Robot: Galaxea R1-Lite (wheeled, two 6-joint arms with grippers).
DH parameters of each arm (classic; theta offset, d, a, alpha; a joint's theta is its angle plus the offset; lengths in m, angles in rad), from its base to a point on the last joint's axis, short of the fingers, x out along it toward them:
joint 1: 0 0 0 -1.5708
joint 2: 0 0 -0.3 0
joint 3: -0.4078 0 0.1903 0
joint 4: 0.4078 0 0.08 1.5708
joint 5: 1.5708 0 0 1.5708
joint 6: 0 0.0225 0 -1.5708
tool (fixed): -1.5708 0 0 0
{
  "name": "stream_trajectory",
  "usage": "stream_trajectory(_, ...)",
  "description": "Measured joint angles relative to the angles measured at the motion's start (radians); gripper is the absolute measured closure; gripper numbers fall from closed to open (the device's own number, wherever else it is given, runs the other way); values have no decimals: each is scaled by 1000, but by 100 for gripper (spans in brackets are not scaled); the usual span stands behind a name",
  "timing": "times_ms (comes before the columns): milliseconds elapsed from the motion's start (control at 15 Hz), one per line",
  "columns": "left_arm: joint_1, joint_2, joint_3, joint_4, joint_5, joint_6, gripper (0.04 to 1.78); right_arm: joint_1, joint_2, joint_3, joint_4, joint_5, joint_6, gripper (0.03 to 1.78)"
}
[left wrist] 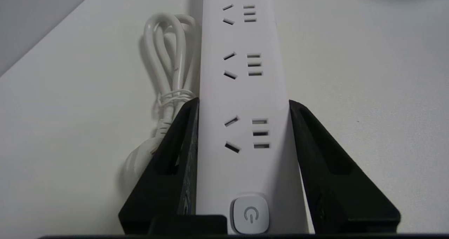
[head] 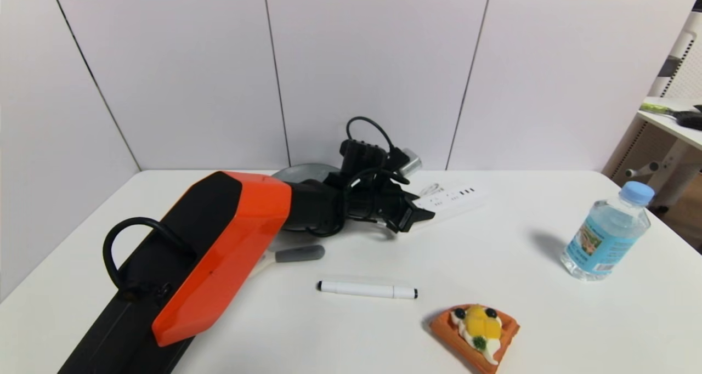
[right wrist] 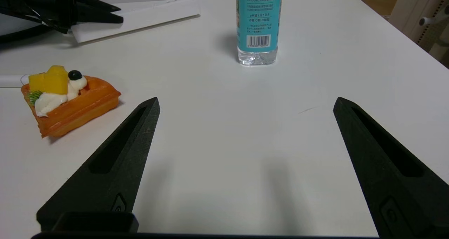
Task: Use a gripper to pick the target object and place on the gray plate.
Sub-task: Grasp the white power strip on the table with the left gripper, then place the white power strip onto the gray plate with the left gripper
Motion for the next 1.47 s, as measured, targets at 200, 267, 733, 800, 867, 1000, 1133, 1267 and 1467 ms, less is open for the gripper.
stream_trajectory(200,0,-11,2,1,3,4,98,0,0,0,0,0,0,10)
stream_trajectory(267,0,-24,3,4,9,3,98,0,0,0,0,0,1,10)
stream_trajectory(733,14,-186,16,66,39,46,98,0,0,0,0,0,0,10)
stream_trajectory(800,22,-216,16,93,39,71,98,0,0,0,0,0,0,10)
stream_trajectory(867,32,-243,17,118,39,90,98,0,0,0,0,0,0,10)
stream_trajectory(1000,58,-304,17,163,39,120,98,0,0,0,0,0,0,10)
stream_trajectory(1133,96,-369,17,197,40,146,98,0,0,0,0,0,0,10)
stream_trajectory(1267,132,-433,15,203,40,155,98,0,0,0,0,0,0,10)
stream_trajectory(1467,167,-510,10,199,42,145,98,0,0,0,0,0,0,10)
